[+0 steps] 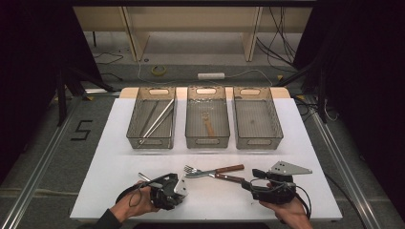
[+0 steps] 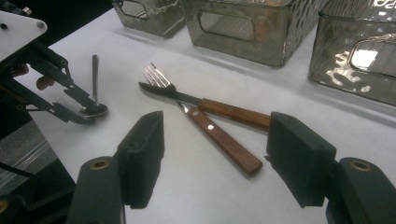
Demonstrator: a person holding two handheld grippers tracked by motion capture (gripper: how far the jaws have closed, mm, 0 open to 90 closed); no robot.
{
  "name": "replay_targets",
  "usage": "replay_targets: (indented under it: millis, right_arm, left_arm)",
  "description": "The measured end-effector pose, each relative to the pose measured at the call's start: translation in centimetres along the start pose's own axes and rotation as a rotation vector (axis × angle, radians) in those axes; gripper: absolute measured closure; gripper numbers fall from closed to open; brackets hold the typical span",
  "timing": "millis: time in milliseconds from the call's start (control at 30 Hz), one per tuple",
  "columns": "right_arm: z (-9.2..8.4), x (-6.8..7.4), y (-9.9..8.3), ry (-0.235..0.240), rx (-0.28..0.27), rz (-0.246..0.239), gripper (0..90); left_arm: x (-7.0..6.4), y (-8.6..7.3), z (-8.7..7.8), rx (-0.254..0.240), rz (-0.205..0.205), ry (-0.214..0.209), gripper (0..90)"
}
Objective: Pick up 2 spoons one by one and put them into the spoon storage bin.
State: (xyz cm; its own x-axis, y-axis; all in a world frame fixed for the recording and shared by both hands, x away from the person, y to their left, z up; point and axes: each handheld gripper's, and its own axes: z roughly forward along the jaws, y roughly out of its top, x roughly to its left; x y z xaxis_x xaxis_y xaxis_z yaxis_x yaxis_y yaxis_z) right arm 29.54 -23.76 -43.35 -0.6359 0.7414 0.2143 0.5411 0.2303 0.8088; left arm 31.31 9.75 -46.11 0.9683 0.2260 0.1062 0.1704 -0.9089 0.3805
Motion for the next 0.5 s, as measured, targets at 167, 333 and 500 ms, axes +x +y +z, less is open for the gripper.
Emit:
replay_targets:
  millis: [167,333,500]
  right_arm:
    - [0.0,0.0,0.0,0.000,0.003,0.002,37.9]
    - [0.0,0.0,0.0,0.001,0.004,0.002,37.9]
    - [0.0,0.0,0.0,0.001,0.000,0.004,37.9]
  left_arm:
    - [0.2,0.3,-0.3,-0.037,-0.002,0.025,81.1]
    - [0.8,0.5,-0.4,-0.050,-0.029,0.020,87.4]
    - [1.1,0.5,-0.5,-0.051,-0.056,0.008,88.0]
